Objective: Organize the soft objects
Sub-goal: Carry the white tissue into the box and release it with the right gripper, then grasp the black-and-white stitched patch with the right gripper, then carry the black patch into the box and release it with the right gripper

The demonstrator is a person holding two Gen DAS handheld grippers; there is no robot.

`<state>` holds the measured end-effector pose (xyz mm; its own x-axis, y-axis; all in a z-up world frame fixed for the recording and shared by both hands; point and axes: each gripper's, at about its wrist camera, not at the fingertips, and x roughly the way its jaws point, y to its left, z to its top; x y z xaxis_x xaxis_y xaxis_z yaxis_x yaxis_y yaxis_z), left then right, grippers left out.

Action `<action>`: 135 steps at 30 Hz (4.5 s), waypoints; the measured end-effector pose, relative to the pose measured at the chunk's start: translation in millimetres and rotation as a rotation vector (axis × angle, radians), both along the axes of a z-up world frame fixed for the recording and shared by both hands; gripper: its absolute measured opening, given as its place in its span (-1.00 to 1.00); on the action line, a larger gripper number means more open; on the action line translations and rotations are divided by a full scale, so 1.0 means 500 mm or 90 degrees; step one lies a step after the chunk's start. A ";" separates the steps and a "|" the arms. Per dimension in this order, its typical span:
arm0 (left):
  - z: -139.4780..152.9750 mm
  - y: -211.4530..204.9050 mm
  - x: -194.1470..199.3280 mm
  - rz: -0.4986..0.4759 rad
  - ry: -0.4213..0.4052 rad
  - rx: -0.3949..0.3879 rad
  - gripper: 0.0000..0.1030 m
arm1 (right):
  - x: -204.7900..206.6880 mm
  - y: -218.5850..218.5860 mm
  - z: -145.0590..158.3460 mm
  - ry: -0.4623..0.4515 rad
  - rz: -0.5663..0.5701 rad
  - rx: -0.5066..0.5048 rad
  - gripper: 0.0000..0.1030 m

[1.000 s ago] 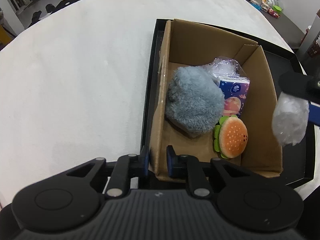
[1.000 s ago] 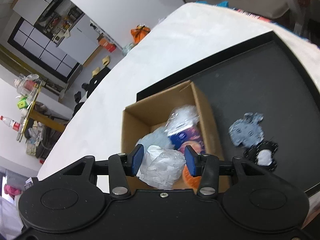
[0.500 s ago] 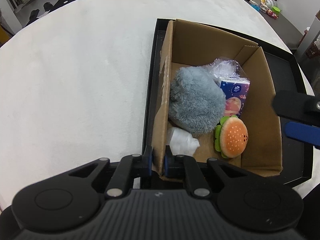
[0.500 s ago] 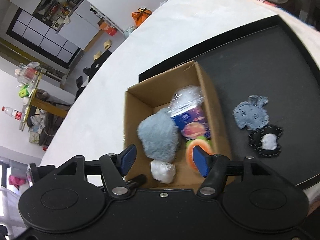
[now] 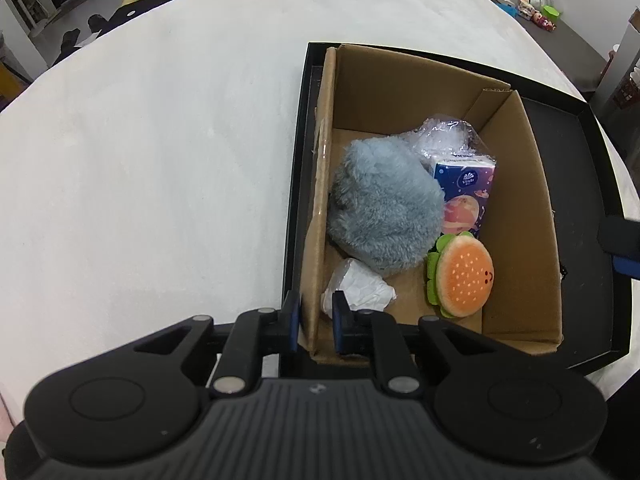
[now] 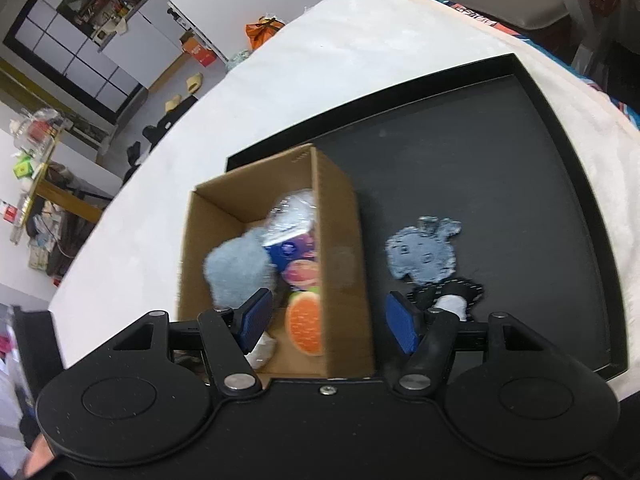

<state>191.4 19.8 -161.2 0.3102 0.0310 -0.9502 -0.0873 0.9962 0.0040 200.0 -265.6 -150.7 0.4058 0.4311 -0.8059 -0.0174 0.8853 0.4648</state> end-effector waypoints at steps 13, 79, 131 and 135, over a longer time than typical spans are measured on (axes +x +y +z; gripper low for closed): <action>0.011 -0.024 0.012 -0.002 0.004 0.028 -0.20 | 0.007 -0.058 -0.092 0.039 -0.038 -0.019 0.21; 0.008 -0.031 -0.008 0.015 -0.009 0.045 -0.08 | -0.003 -0.052 -0.025 -0.039 -0.102 -0.007 -0.57; -0.010 0.023 0.005 0.034 -0.008 -0.020 -0.78 | -0.007 0.082 0.008 0.011 -0.008 0.008 0.09; -0.013 0.016 0.007 0.028 -0.005 -0.011 -0.71 | -0.004 0.059 0.003 0.008 -0.020 0.003 0.12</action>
